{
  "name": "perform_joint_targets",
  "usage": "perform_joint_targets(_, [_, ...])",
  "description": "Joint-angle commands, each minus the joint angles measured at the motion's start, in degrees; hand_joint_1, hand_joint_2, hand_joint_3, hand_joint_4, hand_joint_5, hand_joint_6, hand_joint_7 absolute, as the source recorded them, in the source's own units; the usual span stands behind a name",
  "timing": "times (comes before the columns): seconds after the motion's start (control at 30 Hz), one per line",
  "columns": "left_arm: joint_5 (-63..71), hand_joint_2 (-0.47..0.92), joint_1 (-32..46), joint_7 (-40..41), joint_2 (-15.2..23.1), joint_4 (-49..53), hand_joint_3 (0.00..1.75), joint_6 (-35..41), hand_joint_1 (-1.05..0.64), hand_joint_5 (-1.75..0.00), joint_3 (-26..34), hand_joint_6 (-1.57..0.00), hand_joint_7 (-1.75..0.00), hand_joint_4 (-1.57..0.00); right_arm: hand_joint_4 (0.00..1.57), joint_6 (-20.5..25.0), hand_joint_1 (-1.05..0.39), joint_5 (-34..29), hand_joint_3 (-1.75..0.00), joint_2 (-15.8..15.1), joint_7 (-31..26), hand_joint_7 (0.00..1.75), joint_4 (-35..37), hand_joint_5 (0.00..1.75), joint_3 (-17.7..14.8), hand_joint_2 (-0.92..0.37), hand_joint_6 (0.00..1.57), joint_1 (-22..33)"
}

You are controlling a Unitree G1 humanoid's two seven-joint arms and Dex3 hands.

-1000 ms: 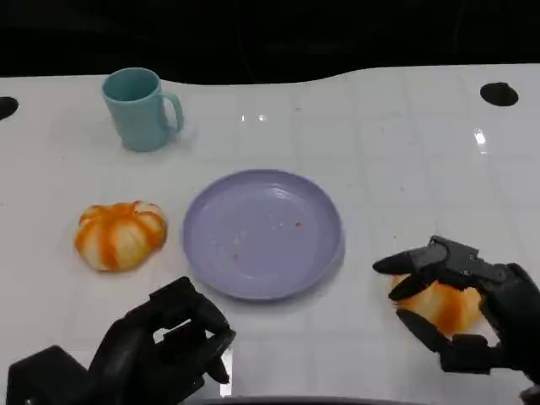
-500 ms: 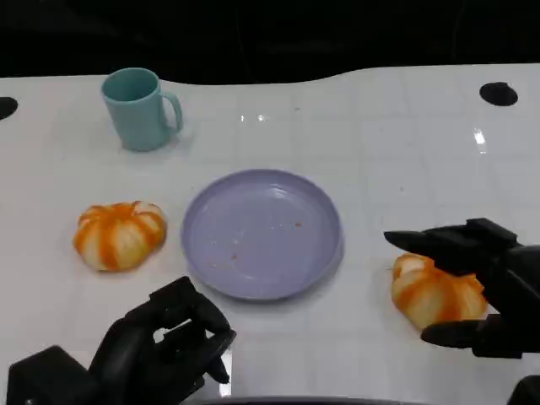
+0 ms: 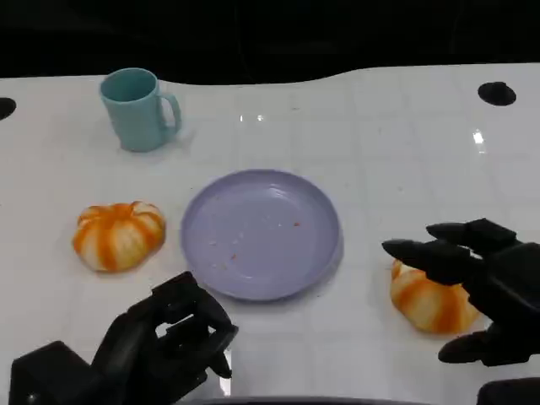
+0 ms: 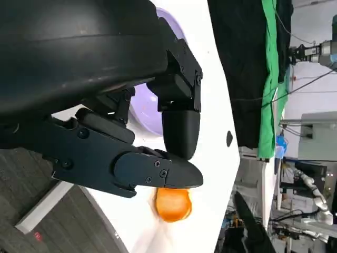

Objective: Grasp the bread from the table and place it into the plate.

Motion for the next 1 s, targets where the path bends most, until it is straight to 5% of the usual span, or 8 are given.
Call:
perform_joint_targets(0.03, [0.4,0.92,0.1,0.3,0.3,0.4,0.24,-1.0,-0.62,-1.75,0.1,-0.58,-1.61,-0.72,0.0,1.6,-0.26,-4.4,0.0,-1.2,-0.4,0.02,1.6,0.32,1.7,-0.68,0.27,-1.7])
perform_joint_targets(0.6, [0.5,0.92,0.8,0.7,-0.2,-0.6,0.23,-0.6,-0.64,-1.75,-0.2,-0.61,-1.58,-0.73,0.08,4.4,-0.22,-12.4,-0.01,0.0,-5.8,0.02,17.5,0.36,8.9,-0.74,0.37,-11.1])
perform_joint_targets(1.0, [1.1,0.92,1.2,1.0,-0.1,-1.7,0.23,0.1,-0.65,-1.75,-0.7,-0.62,-1.57,-0.72,0.2,7.8,-0.25,-13.2,-0.01,0.8,-5.2,0.01,26.0,0.22,13.8,-0.79,0.42,-16.3])
